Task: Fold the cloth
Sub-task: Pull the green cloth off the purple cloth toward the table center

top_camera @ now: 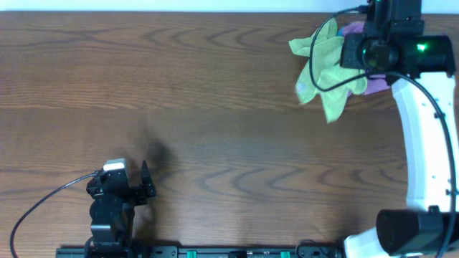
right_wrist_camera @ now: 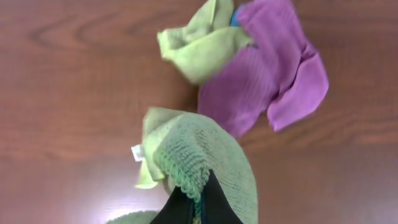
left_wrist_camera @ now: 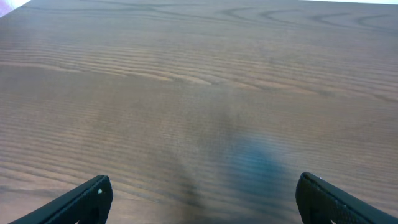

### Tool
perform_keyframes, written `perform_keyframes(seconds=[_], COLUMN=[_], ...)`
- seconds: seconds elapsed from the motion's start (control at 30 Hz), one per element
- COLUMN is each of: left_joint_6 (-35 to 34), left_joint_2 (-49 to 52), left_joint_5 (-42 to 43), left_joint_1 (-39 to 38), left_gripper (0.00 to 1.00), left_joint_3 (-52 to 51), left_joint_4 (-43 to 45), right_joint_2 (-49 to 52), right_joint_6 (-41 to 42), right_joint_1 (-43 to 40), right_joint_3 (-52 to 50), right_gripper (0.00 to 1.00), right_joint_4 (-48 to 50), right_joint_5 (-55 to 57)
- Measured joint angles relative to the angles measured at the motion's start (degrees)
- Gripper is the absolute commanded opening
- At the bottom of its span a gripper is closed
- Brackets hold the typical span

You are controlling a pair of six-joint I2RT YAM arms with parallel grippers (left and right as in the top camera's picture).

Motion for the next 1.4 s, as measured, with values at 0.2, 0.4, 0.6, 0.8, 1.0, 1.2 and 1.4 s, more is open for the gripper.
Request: perform_keyframes(seconds=[0.2, 0.4, 0.6, 0.8, 1.0, 1.2, 1.4], left_joint_6=[0.00, 0.00, 0.00, 0.00, 0.00, 0.00, 0.00], left_joint_2=[0.00, 0.00, 0.00, 0.00, 0.00, 0.00, 0.00], left_joint_5=[0.00, 0.00, 0.00, 0.00, 0.00, 0.00, 0.00], left_joint_1=[0.00, 0.00, 0.00, 0.00, 0.00, 0.00, 0.00], left_gripper=[0.95, 0.95, 0.95, 0.96, 0.95, 0.95, 0.96], left_joint_3=[0.00, 0.00, 0.00, 0.00, 0.00, 0.00, 0.00], left_joint_4=[0.02, 0.02, 0.02, 0.00, 0.04, 0.00, 0.00], right_joint_2=[-1.03, -1.03, -1.03, -1.25, -2.14, -2.23, -2.58], right_joint_6=[-1.40, -2.01, -2.14, -2.23, -1.97, -1.70, -1.33], right_joint_1=[3.50, 10.05, 21.38, 31.65, 32.74, 32.74, 32.33], right_joint_3=[0.00, 0.00, 0.00, -2.45, -21.03, -27.80, -27.82], right_gripper=[0.01, 0.01, 0.02, 0.02, 0.01, 0.01, 0.01], right_joint_4=[-5.55, -9.57, -11.89, -11.41, 0.76, 12.68, 22.99], right_joint_5=[-3.32, -7.54, -10.43, -12.22, -13.62, -14.58, -6.19])
